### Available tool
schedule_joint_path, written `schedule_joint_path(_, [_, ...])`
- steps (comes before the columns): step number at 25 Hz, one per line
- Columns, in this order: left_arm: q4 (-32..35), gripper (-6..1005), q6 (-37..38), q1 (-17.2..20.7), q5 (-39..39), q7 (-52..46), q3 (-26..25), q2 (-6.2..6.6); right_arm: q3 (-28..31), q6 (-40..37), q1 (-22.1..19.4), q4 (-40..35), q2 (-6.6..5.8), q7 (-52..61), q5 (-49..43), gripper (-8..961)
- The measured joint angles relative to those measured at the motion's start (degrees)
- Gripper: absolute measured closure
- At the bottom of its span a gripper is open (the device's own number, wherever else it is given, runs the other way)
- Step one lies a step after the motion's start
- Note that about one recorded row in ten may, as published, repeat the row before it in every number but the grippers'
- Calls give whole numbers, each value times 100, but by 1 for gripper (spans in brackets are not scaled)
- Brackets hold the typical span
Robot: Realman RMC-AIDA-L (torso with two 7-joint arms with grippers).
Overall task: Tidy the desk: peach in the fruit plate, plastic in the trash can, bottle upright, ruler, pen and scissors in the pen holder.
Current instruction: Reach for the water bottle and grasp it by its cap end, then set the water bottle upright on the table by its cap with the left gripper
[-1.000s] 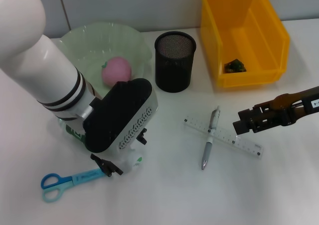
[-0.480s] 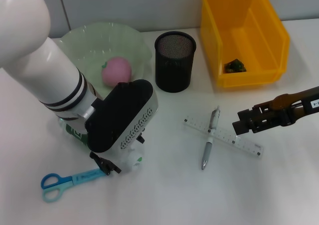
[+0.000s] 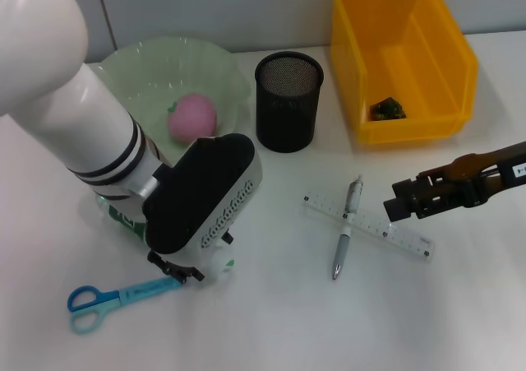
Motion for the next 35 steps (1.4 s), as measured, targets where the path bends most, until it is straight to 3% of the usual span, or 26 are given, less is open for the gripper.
schedule_joint_path(7, [0,405,0,-2,-26,-43,62,0,0,0,12,0,-10,0,-1,191])
schedule_joint_path(24, [-6,412,0,-11,-45,-52,77,1,0,0,43,0,-4,-4,-5,192])
schedule_joint_path(35, [-50,494,-41,32,-2,-124,30,-8,0,0,18,0,9,-25,-5,193])
